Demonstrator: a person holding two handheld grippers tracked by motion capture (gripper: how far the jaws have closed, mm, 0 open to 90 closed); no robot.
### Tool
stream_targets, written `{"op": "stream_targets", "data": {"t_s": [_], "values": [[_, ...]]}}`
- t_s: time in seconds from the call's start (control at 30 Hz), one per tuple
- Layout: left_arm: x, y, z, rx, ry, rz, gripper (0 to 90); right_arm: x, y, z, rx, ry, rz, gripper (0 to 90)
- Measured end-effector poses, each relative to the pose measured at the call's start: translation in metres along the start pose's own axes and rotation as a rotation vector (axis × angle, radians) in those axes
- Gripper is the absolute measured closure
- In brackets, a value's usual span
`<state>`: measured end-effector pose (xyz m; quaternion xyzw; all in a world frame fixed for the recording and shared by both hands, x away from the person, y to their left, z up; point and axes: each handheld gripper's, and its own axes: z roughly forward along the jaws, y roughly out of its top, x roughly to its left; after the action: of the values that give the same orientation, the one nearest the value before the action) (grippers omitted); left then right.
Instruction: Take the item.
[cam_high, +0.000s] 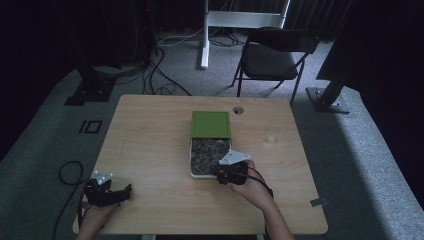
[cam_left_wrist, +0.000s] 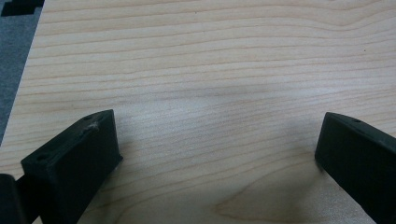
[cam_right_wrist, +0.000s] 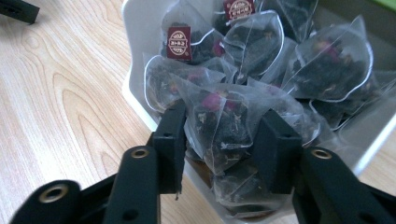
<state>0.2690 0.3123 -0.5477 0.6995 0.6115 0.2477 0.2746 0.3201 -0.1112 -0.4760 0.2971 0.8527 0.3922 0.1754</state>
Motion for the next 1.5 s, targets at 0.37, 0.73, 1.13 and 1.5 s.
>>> {"op": "stream_targets", "data": {"t_s": [0.37, 0.73, 1.13, 1.5], "values": [[0.0, 0.0, 0.0, 0.0, 0.0, 0.0, 0.2, -0.003, -0.003, 0.0, 0.0, 0.012, 0.051, 77.2], [0.0, 0.0, 0.0, 0.0, 0.0, -0.001, 0.2, -0.007, 0.002, -0.012, -0.05, 0.027, 0.092, 77.7], [0.0, 0.0, 0.0, 0.0, 0.0, -0.001, 0.2, -0.014, 0.009, -0.019, -0.11, 0.036, 0.152, 76.5], [0.0, 0.0, 0.0, -0.001, 0.0, -0.002, 0.2, -0.018, 0.016, -0.026, -0.131, 0.028, 0.147, 77.1]]}}
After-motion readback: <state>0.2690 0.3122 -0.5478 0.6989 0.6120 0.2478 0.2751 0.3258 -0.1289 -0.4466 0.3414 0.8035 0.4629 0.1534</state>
